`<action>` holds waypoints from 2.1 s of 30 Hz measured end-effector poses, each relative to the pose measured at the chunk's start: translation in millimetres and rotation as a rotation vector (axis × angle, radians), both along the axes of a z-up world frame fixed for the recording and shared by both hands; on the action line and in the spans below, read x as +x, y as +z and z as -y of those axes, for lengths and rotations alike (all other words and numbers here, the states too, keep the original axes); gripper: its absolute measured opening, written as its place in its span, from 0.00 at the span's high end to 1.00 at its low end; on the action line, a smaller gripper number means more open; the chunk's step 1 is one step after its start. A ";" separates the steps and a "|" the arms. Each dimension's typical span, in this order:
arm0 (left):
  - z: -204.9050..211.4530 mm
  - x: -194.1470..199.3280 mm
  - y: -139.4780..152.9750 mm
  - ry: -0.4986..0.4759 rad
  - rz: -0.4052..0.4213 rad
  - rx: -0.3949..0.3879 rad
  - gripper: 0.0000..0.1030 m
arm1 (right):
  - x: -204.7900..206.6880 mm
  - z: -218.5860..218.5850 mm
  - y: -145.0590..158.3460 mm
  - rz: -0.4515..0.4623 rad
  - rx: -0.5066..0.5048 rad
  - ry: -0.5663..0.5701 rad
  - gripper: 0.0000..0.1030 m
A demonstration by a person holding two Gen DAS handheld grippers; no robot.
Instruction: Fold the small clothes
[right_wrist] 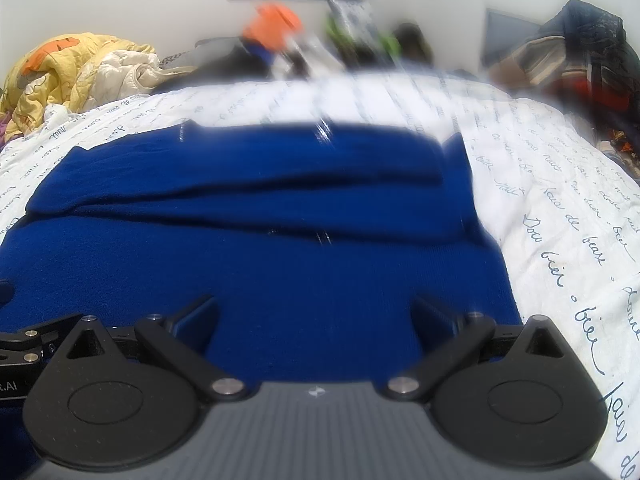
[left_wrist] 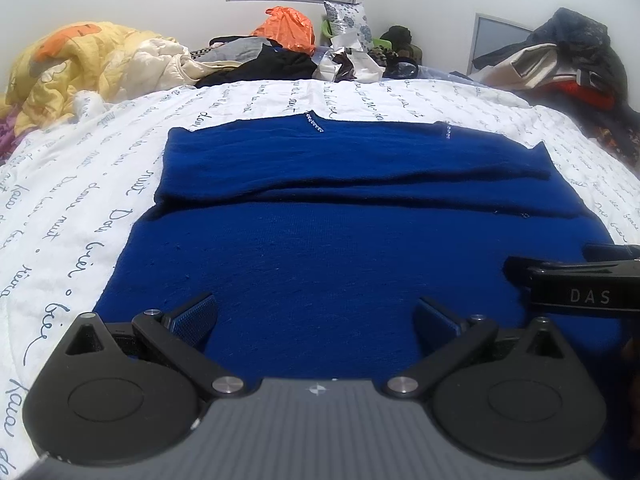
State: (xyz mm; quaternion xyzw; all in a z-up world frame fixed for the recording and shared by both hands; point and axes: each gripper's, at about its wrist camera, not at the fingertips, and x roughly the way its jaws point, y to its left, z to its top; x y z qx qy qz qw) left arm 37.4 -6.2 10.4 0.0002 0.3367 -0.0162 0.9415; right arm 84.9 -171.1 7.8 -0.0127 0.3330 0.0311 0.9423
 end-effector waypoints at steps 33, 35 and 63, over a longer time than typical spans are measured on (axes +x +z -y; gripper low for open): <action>-5.6 -146.8 -1.1 -0.096 0.016 0.025 0.00 | -98.2 19.4 -0.1 -0.007 0.005 0.088 0.00; -9.7 -168.8 -2.7 -0.119 0.019 0.026 0.00 | -98.8 19.4 0.2 -0.006 0.007 0.091 0.00; -164.7 -188.3 -11.4 -0.124 -0.368 -0.984 0.07 | -168.0 175.5 -5.1 -0.579 1.016 0.216 0.00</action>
